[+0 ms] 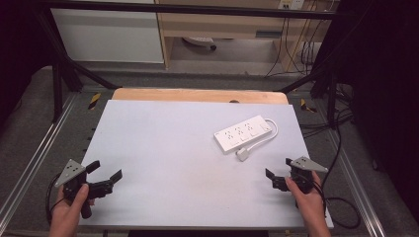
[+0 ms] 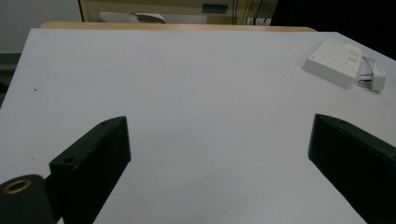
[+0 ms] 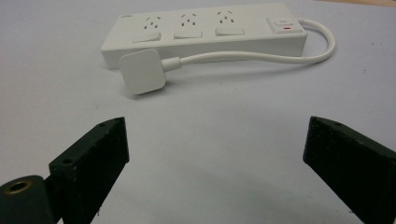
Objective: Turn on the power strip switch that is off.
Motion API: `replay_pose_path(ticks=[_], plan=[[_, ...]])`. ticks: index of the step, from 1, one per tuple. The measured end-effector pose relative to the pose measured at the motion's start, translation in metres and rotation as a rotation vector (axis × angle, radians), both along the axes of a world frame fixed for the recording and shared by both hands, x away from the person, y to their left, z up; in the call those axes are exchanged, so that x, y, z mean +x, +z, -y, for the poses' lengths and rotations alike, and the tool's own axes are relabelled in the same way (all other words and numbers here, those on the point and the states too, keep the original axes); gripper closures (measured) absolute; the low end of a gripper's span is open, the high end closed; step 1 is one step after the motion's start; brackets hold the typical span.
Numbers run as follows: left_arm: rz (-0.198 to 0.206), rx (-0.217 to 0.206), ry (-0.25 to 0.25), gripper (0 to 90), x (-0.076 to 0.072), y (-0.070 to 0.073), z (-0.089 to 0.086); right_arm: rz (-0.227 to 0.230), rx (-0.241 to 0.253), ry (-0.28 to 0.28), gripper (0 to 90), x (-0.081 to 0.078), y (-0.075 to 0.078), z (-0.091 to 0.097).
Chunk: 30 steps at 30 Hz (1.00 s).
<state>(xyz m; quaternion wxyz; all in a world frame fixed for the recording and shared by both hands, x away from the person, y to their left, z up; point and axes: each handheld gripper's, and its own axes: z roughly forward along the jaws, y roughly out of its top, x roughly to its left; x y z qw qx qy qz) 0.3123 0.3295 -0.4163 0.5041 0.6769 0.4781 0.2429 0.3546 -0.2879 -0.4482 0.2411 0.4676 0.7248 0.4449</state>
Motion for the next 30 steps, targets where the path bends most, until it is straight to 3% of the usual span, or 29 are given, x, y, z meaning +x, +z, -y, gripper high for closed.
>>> replay_pose_path(ticks=[12, 15, 30], plan=[[-0.012, 0.008, -0.015, 5.5, 0.001, -0.002, 0.002, -0.008, 0.021, -0.004, 4.9, -0.001, 0.001, -0.002], [-0.012, 0.009, -0.019, 5.5, 0.001, -0.002, 0.003, -0.005, 0.053, -0.013, 4.9, -0.001, 0.004, 0.001], [-0.009, 0.031, -0.025, 5.5, 0.001, -0.001, 0.003, 0.062, 0.127, -0.031, 4.1, -0.006, 0.023, 0.006]])
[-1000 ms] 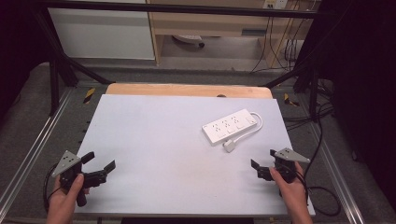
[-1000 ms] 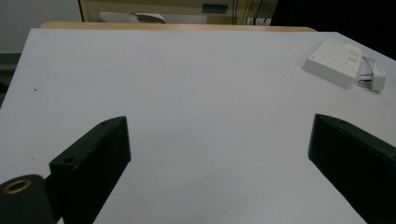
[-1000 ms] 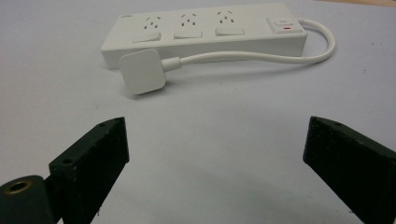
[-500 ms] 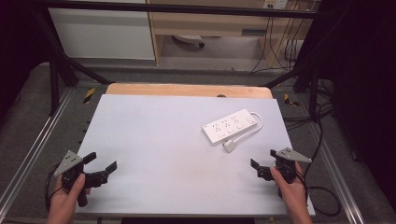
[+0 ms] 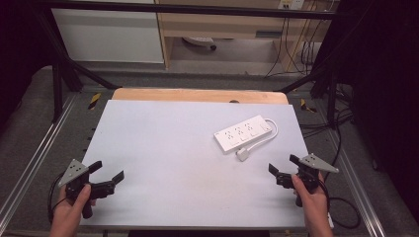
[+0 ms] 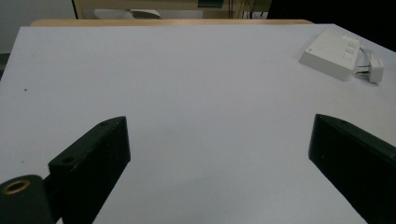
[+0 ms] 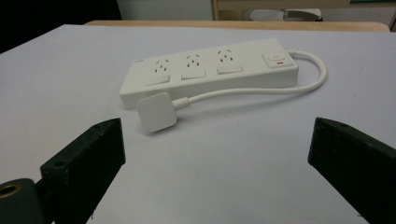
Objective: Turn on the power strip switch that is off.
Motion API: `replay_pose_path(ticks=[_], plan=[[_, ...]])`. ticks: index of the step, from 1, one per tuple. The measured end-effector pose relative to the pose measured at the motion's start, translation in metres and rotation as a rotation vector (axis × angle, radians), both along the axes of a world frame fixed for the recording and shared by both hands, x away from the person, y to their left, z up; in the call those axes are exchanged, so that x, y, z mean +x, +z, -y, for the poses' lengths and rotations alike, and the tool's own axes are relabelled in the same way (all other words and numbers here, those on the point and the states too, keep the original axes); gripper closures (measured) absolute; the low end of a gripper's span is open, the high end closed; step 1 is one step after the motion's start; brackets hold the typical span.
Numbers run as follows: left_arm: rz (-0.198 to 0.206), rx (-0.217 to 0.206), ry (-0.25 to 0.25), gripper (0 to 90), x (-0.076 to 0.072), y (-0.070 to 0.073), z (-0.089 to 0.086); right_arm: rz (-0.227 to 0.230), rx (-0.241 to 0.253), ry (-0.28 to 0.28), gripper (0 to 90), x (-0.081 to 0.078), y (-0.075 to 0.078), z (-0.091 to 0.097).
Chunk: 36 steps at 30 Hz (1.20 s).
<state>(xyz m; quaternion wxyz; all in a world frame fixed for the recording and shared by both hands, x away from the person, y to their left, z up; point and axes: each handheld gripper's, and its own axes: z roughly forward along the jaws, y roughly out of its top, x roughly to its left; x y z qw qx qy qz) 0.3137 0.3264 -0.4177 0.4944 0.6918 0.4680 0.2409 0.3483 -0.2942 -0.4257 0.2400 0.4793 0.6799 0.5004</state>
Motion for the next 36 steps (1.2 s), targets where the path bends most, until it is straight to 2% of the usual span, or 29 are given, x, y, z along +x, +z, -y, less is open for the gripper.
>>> replay_pose_path(ticks=[8, 23, 36], plan=[[-0.001, 0.002, 0.008, 5.5, 0.000, -0.001, 0.000, 0.033, -0.001, -0.010, 2.9, 0.002, 0.014, 0.000], [-0.004, 0.005, 0.013, 5.5, 0.000, -0.001, 0.000, 0.092, 0.033, -0.009, 3.4, 0.021, 0.042, -0.005], [-0.003, 0.004, 0.014, 5.5, 0.000, -0.001, -0.001, 0.080, 0.030, 0.016, 3.1, 0.037, 0.055, -0.018]])
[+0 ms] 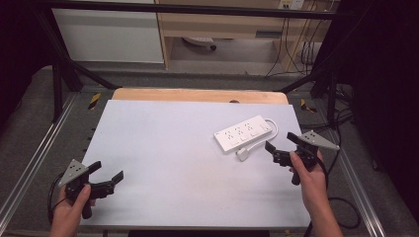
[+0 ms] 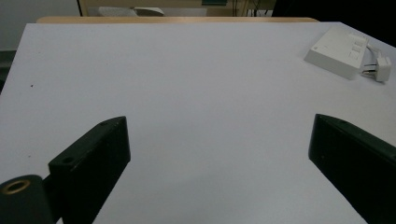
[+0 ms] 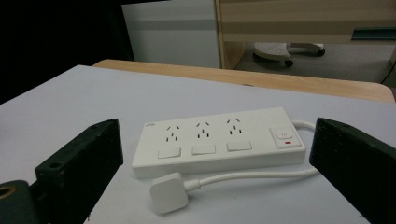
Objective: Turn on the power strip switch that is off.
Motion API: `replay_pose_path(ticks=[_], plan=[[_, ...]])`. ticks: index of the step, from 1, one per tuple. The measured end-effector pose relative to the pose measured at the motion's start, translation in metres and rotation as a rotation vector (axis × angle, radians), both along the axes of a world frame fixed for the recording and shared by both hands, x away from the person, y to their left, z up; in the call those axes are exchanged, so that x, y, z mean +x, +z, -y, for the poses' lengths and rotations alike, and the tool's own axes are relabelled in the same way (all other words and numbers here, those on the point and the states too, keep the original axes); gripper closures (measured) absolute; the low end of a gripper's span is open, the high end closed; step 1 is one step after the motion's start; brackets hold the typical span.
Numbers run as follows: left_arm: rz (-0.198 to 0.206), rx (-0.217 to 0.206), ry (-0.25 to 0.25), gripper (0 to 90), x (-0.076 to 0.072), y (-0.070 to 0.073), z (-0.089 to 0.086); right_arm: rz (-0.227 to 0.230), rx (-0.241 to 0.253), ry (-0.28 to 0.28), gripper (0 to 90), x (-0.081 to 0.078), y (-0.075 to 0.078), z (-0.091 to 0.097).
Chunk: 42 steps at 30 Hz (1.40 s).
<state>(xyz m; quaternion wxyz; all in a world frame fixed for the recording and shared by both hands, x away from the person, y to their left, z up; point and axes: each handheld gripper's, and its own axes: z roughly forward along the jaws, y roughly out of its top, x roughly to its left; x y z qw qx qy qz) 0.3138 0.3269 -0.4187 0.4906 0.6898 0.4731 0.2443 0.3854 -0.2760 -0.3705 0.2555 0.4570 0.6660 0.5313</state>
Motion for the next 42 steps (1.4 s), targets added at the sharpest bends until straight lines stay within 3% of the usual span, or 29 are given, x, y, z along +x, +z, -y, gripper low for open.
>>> replay_pose_path(ticks=[23, 42], plan=[[0.002, -0.004, -0.004, 5.5, 0.000, 0.000, 0.000, 0.026, -0.004, 0.013, 2.8, 0.028, 0.014, -0.016], [0.007, -0.013, -0.001, 5.5, -0.001, 0.001, -0.001, 0.015, -0.010, 0.008, 3.5, 0.054, 0.008, -0.028]])
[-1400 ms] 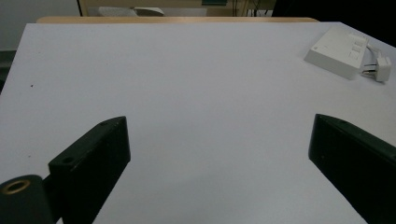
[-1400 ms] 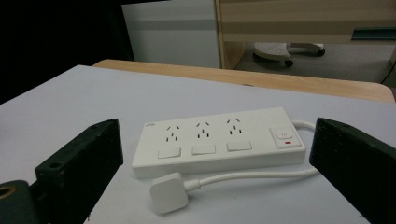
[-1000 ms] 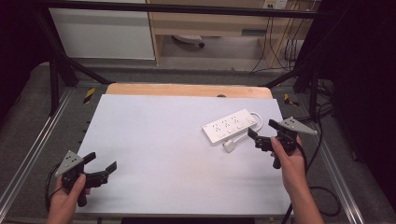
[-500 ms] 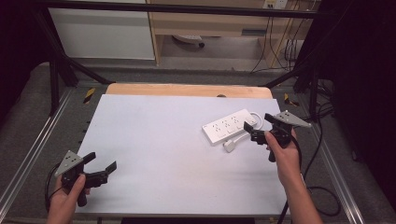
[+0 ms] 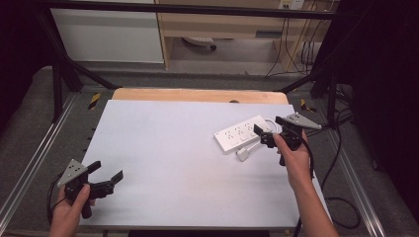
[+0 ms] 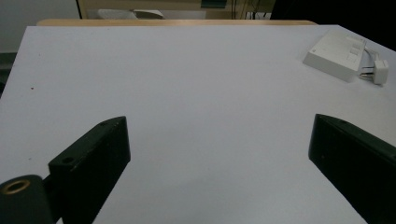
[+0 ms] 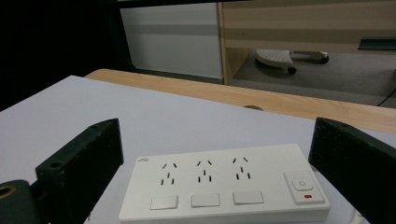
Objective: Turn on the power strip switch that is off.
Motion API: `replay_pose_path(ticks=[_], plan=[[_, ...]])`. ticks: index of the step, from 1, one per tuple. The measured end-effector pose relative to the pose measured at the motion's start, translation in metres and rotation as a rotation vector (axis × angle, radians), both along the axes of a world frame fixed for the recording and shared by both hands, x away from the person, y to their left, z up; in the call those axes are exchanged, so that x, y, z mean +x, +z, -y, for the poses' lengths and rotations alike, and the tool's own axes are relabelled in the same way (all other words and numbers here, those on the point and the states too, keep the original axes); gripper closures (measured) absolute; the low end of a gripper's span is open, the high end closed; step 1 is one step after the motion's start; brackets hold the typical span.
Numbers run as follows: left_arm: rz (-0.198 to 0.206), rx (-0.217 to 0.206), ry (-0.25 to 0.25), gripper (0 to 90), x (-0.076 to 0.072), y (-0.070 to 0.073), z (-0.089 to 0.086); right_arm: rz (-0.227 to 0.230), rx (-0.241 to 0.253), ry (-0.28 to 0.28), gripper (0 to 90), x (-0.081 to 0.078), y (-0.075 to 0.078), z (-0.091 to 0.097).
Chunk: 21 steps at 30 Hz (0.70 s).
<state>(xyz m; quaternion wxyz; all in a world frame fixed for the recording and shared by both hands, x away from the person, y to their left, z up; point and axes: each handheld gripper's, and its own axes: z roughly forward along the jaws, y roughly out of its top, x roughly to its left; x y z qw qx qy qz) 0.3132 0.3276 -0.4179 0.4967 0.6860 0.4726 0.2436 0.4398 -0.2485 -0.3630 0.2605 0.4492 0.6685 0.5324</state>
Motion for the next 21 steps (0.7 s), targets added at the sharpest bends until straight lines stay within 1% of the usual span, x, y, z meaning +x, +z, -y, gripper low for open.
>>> replay_pose_path(ticks=[8, 21], plan=[[0.000, -0.001, 0.000, 5.5, 0.000, 0.000, 0.000, -0.019, 0.002, -0.005, 3.8, 0.009, -0.007, -0.004], [0.001, -0.002, -0.001, 5.5, 0.000, 0.000, 0.000, -0.033, 0.010, -0.016, 4.6, 0.018, -0.015, -0.008]])
